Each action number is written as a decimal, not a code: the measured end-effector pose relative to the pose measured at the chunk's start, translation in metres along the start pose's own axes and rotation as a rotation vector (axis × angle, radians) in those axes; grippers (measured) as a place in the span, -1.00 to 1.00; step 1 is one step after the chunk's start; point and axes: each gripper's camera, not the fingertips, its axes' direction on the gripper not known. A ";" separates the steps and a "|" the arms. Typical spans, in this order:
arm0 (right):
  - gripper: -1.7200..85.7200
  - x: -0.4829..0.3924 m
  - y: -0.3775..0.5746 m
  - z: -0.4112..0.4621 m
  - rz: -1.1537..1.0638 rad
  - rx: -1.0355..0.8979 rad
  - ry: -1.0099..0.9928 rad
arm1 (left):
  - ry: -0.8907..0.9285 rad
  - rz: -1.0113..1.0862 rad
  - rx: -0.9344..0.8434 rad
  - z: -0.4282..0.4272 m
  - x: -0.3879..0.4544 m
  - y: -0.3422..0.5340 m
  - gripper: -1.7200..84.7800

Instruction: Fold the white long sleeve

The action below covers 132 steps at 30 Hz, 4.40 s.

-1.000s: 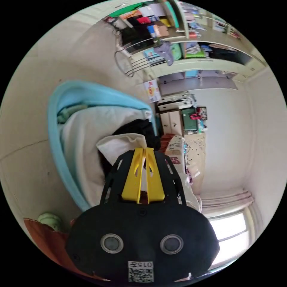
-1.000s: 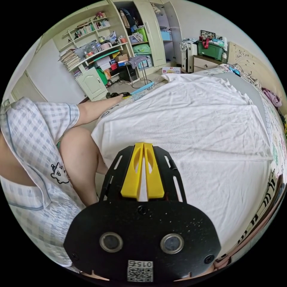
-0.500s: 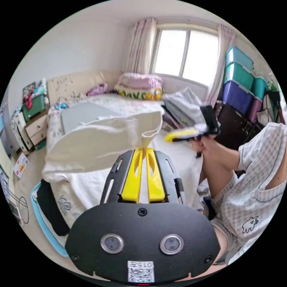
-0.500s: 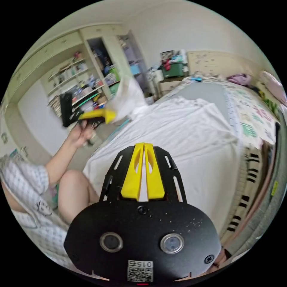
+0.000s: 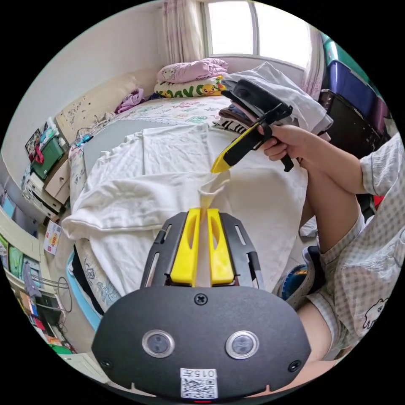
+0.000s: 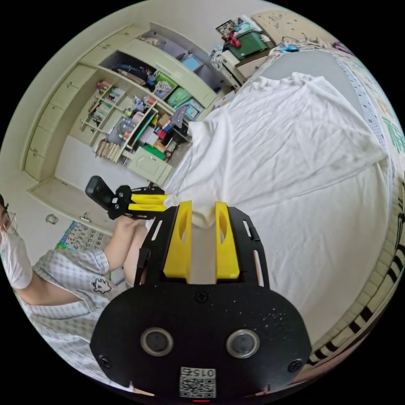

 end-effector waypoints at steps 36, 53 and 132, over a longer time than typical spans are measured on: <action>-0.95 -0.255 0.076 -0.036 -0.150 0.273 0.021 | 0.353 -0.042 0.333 -0.013 -0.019 0.039 -0.95; -0.93 -0.212 0.165 -0.021 0.197 0.488 0.385 | -0.007 -0.324 0.211 -0.035 -0.101 0.083 -0.84; -0.80 -0.219 -0.093 0.147 -0.096 0.315 0.605 | -0.259 -0.524 0.144 -0.028 -0.261 -0.006 -0.71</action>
